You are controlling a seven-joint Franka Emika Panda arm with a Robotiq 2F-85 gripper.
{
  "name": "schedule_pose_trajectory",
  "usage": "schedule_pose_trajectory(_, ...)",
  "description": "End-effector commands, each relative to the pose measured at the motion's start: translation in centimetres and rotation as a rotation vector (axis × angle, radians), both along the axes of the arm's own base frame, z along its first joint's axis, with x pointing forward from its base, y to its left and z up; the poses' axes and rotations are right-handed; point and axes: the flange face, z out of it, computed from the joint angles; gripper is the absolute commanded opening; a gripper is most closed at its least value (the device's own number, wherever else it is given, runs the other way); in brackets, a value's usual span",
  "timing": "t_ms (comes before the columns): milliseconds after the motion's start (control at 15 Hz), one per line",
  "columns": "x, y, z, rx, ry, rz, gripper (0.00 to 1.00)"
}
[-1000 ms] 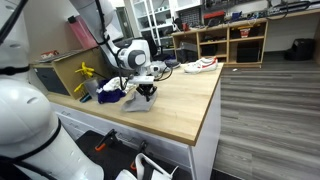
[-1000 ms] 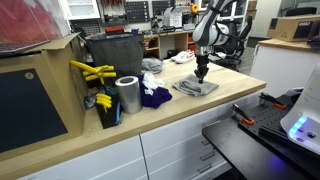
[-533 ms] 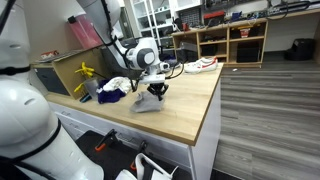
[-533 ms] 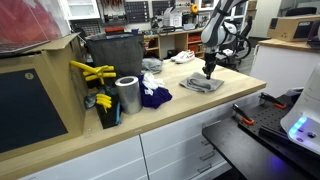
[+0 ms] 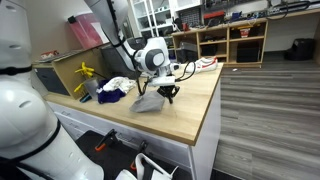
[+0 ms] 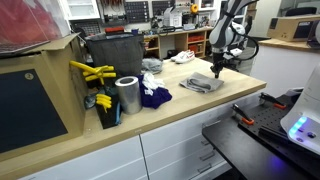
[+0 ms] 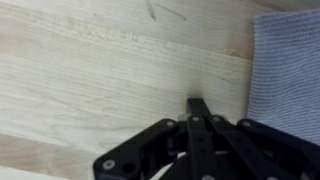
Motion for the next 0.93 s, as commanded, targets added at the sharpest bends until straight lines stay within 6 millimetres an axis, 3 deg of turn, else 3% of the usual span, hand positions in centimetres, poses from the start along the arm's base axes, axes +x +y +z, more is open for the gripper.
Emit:
schedule_pose_trajectory(0,-0.1,1.6,1.7,0.033,-0.028,-0.021,0.00)
schedule_pose_trajectory(400,0.6,6.2,3.4,0.102,-0.045,0.005,0.00)
schedule_pose_trajectory(600,0.3,7.8,2.4,0.123,0.003,0.020,0.00)
schedule_pose_trajectory(867,-0.1,8.0,-0.1,0.112,0.047,0.033,0.00)
